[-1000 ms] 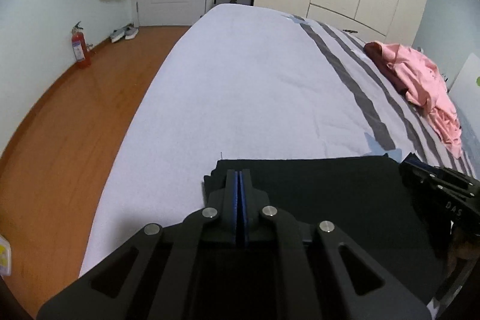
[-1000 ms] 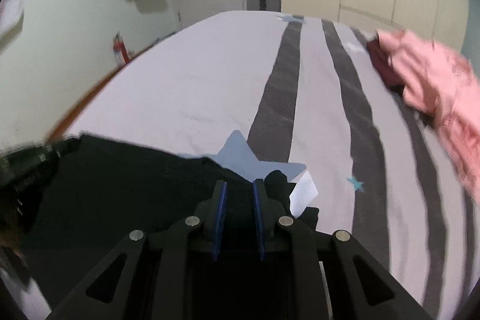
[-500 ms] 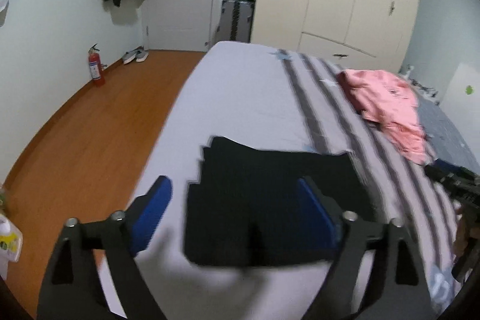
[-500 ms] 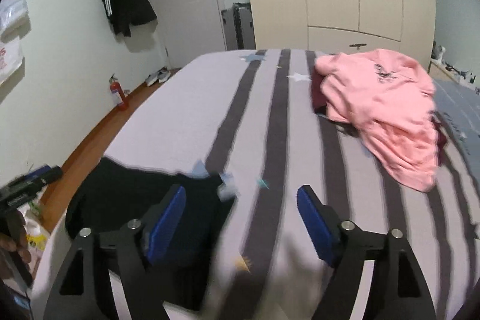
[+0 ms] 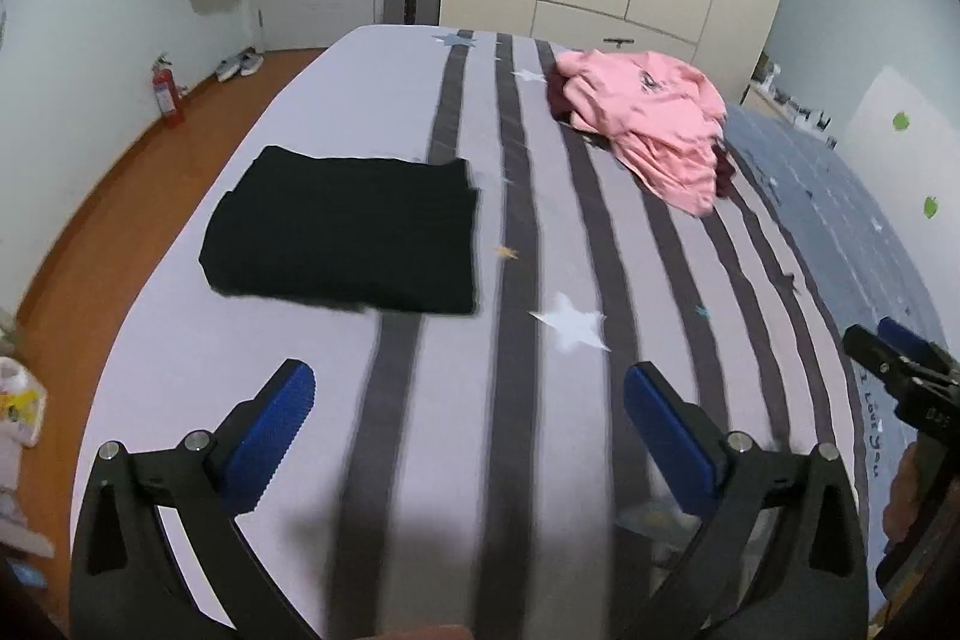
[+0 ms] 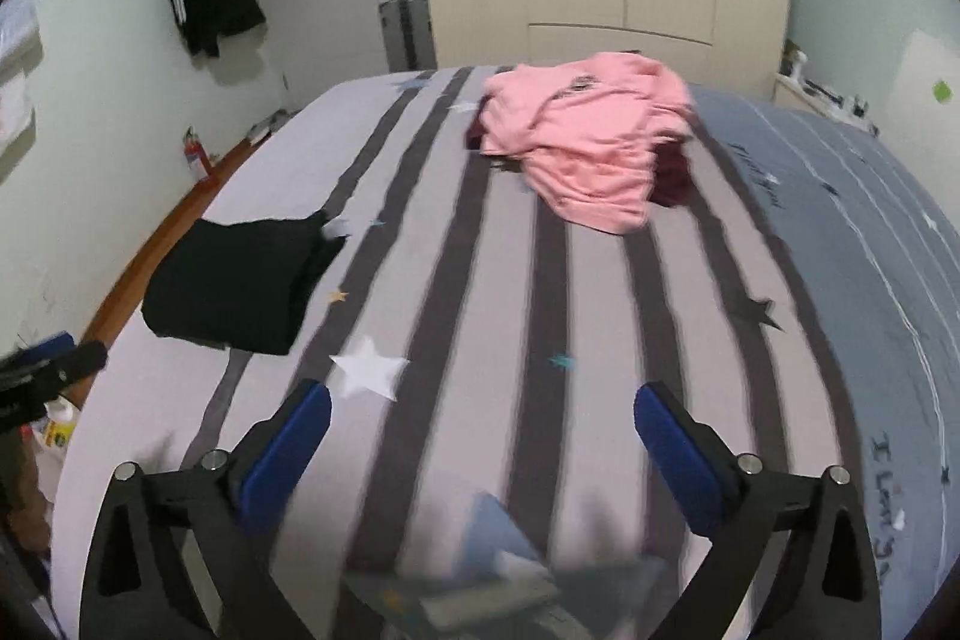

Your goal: Fold clothes

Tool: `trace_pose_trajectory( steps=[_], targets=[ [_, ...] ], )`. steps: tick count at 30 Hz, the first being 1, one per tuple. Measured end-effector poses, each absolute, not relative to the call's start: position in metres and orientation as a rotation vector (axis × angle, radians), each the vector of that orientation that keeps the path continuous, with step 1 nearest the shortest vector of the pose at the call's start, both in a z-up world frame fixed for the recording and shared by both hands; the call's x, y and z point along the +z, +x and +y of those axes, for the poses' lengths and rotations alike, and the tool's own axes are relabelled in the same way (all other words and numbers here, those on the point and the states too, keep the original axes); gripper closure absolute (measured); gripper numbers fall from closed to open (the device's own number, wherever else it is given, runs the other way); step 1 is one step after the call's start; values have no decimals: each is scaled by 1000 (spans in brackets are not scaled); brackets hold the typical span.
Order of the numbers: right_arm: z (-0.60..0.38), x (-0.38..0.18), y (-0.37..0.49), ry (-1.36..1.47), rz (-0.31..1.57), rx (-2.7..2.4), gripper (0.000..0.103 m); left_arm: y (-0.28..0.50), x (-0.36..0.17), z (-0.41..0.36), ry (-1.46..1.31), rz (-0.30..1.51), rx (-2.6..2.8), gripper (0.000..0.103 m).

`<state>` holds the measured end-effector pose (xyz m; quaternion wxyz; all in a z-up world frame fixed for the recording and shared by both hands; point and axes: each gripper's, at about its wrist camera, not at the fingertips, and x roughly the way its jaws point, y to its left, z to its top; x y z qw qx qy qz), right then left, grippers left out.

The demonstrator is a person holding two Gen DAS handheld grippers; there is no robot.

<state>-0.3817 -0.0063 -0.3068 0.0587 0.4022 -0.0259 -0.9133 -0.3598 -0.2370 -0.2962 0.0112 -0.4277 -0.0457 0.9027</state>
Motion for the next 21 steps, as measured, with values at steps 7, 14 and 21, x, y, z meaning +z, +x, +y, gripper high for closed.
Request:
trace_pose_trajectory(
  steps=[7,14,21],
  targets=[
    [110,-296,-333,1215,-148,-2737,2,-295,-273,-121,-1332,-217,2875,1],
    [196,-290,-285,1138,-73,-2726,1,-245,-273,-20,-1248,-277,2876,1],
    [223,-321,-236,1097,-112,-2669,1,-195,-296,9,-1100,-208,3009,1]
  ],
)
